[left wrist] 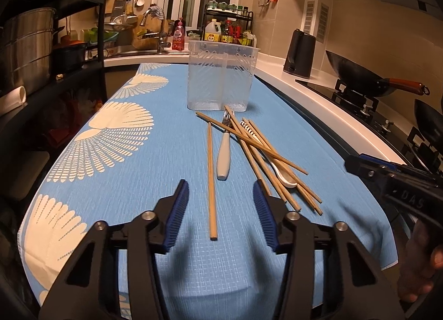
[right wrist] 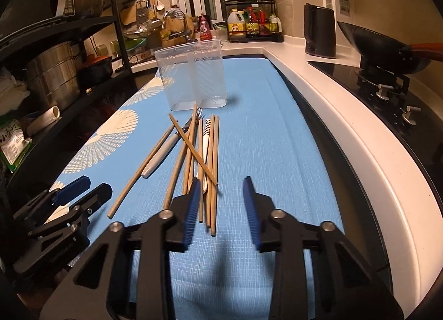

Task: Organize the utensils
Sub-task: 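Close the left tool on a single chopstick while the right tool closes on another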

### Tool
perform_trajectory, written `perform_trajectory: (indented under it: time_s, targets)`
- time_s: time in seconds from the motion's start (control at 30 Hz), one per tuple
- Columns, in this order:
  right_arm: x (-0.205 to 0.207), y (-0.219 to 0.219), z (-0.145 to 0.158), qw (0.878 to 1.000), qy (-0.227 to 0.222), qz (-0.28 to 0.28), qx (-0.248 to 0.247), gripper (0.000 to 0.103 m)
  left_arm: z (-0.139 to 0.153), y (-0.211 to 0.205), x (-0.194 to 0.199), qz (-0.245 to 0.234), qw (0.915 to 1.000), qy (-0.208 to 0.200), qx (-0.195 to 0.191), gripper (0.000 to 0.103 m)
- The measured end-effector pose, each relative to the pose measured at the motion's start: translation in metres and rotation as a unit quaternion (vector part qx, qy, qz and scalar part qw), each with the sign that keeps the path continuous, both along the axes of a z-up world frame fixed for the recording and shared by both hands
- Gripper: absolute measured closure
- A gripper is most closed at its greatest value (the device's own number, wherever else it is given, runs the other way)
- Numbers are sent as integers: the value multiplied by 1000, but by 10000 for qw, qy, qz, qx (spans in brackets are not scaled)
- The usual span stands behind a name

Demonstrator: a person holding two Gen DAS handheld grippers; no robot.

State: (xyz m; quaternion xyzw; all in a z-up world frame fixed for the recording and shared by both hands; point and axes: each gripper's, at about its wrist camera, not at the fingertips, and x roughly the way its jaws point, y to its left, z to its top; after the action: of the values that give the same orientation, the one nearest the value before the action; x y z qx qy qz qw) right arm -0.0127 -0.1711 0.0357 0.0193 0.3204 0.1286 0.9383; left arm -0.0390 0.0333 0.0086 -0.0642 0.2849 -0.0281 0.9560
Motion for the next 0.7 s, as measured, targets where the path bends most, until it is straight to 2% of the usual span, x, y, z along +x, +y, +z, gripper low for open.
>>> perform_trajectory:
  time_s: [0.1,0.23,0.4,0.5,0.7]
  targets:
    - [7,-5,8,9999,51,39,104,80,-2,5,4,-13,10000,0,-42,70]
    - [20,-7,10,9998,113,132,107,80,-11,11,4,-1,10000,87,-26,71]
    - [31,-5,-26,9973,626,297,230,83,-23,11,0,-12,9997,238,-2,71]
    - [33,-2,-42,9963,762,333,225,85,-27,7,-2,-57,9995,272,117,71]
    - [31,9,-55,9935,990,536,191,87,-36,3,-4,-57,9991,380,171,71]
